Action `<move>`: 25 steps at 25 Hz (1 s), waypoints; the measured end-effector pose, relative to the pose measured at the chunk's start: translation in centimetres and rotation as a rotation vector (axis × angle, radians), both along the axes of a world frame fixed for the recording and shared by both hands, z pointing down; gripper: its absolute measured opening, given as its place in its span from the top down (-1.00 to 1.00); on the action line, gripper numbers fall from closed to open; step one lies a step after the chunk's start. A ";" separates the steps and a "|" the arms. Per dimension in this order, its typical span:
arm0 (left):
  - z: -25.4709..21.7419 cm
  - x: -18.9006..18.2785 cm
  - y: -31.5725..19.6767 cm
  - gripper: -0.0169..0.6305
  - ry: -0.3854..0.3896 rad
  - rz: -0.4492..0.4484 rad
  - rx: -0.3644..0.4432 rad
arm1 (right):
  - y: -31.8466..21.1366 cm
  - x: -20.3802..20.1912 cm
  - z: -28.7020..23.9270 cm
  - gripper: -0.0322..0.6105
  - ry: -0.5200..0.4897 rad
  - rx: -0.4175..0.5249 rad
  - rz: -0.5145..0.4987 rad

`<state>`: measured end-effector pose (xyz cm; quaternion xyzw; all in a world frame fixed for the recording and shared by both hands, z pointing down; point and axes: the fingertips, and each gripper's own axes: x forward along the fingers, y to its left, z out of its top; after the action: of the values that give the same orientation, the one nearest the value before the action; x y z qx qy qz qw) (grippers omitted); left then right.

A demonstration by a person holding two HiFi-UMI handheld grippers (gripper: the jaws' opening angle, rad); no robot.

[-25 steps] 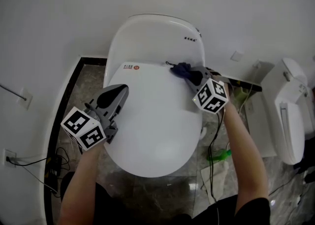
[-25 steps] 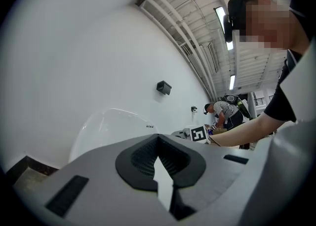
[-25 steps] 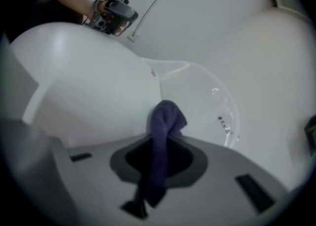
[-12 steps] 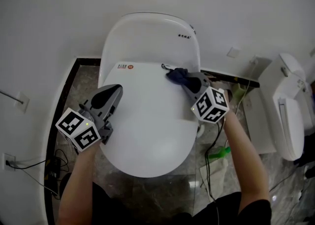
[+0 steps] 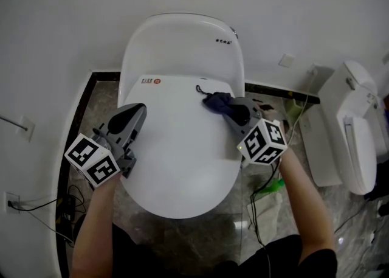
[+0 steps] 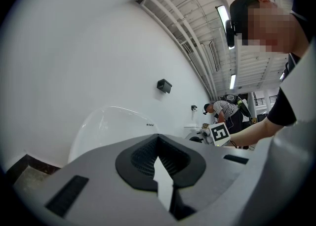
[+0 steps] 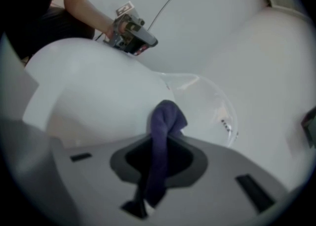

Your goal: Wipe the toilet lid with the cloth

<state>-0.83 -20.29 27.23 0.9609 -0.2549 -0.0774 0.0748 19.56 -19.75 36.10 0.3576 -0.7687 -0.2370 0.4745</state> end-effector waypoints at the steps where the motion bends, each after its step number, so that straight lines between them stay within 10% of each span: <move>1: 0.0 0.0 0.0 0.91 -0.001 -0.001 -0.001 | 0.4 -0.2 0.0 0.67 -0.004 -0.002 -0.005; 25: 0.0 0.0 0.0 0.91 -0.008 -0.008 0.001 | 9.1 -2.9 -0.1 0.67 -0.040 0.004 -0.038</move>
<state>-0.87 -20.34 27.22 0.9602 -0.2591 -0.0740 0.0733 16.70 -10.63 36.00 0.3484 -0.7842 -0.2405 0.4536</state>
